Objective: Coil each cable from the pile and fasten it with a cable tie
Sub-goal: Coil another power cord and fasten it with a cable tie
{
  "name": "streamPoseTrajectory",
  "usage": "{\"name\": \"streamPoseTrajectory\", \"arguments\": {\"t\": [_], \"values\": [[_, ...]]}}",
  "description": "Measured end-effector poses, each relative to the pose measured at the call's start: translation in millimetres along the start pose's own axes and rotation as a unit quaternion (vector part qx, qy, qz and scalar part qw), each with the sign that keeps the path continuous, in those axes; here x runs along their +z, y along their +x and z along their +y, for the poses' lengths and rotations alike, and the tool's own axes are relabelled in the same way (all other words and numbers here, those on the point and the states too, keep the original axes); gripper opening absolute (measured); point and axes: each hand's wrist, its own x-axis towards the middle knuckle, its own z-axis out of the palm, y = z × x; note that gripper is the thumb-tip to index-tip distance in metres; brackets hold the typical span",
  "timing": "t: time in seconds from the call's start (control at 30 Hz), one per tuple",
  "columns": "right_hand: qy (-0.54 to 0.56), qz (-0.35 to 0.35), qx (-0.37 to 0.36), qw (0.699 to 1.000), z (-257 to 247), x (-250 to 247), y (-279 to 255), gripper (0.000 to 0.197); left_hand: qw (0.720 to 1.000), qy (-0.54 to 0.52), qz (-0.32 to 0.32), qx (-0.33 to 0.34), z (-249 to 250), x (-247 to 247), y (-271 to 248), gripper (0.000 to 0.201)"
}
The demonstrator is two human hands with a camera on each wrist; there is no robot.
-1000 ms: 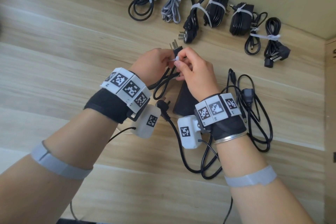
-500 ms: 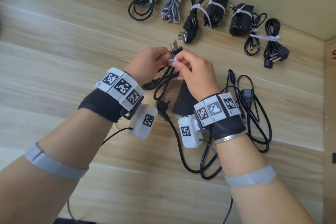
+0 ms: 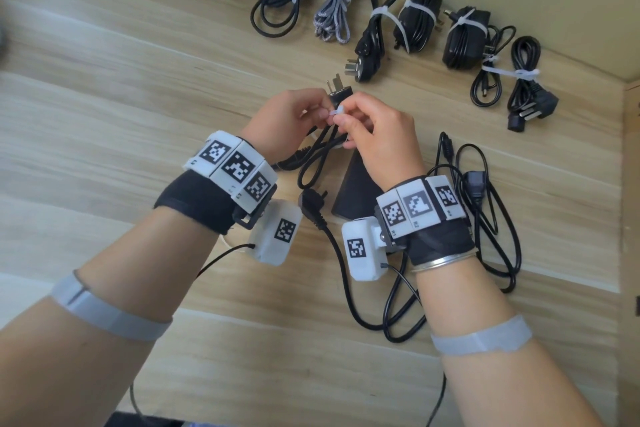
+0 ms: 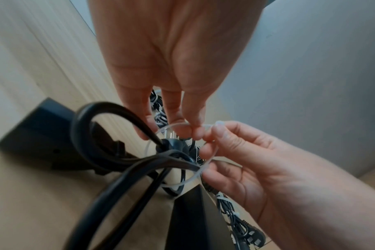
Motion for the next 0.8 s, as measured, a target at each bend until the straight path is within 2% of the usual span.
{"name": "streamPoseTrajectory", "arguments": {"t": [0.33, 0.8], "values": [[0.0, -0.004, 0.003, 1.0, -0.4, -1.3, -2.7, 0.008, 0.999, -0.026, -0.024, 0.005, -2.5, -1.4, -1.6, 0.017], [-0.006, 0.012, -0.007, 1.0, -1.9, 0.7, -4.8, 0.009, 0.999, -0.023, -0.025, -0.001, 0.1, -0.1, -3.2, 0.016]]}}
